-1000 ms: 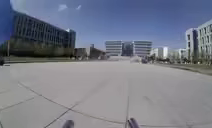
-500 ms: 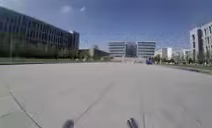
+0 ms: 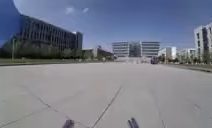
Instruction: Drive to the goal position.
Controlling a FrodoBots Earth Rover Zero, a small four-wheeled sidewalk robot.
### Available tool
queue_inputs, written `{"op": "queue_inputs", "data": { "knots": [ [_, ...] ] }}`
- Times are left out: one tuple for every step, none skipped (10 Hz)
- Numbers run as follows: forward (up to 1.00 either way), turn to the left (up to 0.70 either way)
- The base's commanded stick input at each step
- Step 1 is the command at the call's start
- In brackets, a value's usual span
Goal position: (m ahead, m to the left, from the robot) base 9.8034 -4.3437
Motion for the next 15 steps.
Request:
{"op": "queue_inputs", "data": {
  "knots": [
    [1.0, -0.07],
    [1.0, -0.31],
    [1.0, -0.39],
    [1.0, -0.4],
    [1.0, -0.4],
    [1.0, -0.4],
    [1.0, -0.4],
    [1.0, -0.4],
    [1.0, -0.4],
    [1.0, -0.4],
    [1.0, -0.4],
    [1.0, -0.4],
    [1.0, -0.4],
    [1.0, -0.21],
    [1.0, 0.0]
  ]
}}
